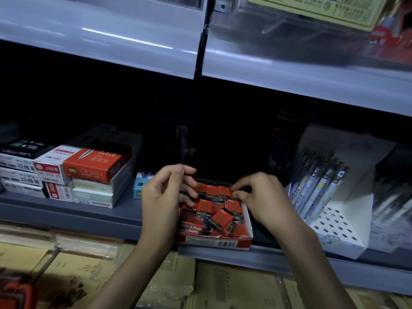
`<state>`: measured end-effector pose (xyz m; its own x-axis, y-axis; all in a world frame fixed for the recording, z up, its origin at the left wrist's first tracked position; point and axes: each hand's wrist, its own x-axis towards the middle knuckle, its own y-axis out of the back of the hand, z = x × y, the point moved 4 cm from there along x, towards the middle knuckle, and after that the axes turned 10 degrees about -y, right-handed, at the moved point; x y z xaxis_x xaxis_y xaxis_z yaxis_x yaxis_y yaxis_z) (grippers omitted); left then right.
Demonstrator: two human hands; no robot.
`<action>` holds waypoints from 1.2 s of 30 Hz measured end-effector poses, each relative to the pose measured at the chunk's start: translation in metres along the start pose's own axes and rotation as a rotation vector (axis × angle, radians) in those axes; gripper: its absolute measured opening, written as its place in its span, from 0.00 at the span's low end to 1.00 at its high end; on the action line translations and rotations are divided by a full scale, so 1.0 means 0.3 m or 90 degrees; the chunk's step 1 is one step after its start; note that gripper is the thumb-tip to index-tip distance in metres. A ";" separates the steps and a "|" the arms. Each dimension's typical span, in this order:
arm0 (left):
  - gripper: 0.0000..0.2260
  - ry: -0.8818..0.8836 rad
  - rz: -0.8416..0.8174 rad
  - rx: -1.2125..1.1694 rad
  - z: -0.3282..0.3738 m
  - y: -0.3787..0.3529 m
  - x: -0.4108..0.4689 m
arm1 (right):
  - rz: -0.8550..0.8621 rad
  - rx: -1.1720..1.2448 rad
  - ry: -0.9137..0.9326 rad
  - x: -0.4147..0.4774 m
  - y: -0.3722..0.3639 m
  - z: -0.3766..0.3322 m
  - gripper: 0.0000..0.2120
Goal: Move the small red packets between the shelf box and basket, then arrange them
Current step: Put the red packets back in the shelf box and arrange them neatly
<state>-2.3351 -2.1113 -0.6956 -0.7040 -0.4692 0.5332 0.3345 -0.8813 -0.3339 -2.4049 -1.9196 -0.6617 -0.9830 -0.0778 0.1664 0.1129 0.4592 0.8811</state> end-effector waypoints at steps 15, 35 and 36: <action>0.12 0.012 0.011 0.000 -0.013 0.008 0.003 | -0.222 0.052 -0.043 -0.047 0.049 -0.003 0.15; 0.12 0.045 0.065 -0.029 -0.013 0.028 0.008 | 0.001 0.156 -0.057 0.067 0.022 -0.016 0.12; 0.12 0.048 0.064 -0.033 -0.011 0.031 0.010 | -0.006 0.155 -0.065 0.069 0.020 -0.013 0.11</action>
<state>-2.3363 -2.1207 -0.6995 -0.7136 -0.5484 0.4360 0.3750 -0.8246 -0.4235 -2.4241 -1.9219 -0.6512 -0.9948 0.0009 0.1020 0.0772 0.6597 0.7476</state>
